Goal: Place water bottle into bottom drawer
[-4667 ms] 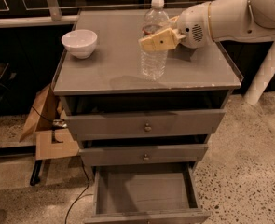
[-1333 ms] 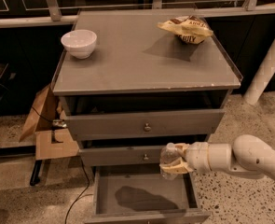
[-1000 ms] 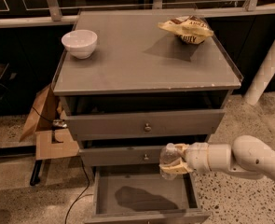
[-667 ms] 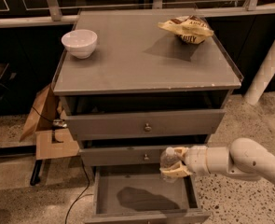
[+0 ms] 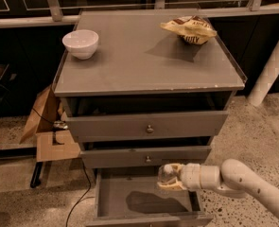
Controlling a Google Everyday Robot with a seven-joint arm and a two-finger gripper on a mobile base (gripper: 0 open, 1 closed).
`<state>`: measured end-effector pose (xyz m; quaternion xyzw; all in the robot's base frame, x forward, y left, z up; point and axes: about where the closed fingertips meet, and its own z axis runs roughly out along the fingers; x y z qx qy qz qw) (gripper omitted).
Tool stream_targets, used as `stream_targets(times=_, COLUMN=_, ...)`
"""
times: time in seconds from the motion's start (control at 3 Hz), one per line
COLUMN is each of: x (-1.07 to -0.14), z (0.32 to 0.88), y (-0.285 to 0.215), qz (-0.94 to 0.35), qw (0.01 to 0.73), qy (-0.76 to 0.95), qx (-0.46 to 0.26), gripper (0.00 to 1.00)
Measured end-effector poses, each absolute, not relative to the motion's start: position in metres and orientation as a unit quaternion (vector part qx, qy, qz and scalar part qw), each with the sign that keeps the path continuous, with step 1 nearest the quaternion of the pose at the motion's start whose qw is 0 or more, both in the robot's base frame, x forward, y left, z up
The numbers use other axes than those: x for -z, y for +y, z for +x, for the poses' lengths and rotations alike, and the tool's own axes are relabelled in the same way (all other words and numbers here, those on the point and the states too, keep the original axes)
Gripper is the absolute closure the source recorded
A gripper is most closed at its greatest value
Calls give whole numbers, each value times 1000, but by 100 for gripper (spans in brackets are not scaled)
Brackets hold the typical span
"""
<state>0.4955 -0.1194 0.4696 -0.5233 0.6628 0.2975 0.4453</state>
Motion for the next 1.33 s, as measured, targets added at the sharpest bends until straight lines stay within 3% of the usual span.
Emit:
stream_targets(times=0.33, x=-396, z=489, y=-100, qz=-502, qw=453, qy=653, qx=-342, gripper=100)
stream_targets(times=1.33, x=-345, z=493, y=-107, qz=-506, qw=461, qy=648, qx=-335, gripper=100)
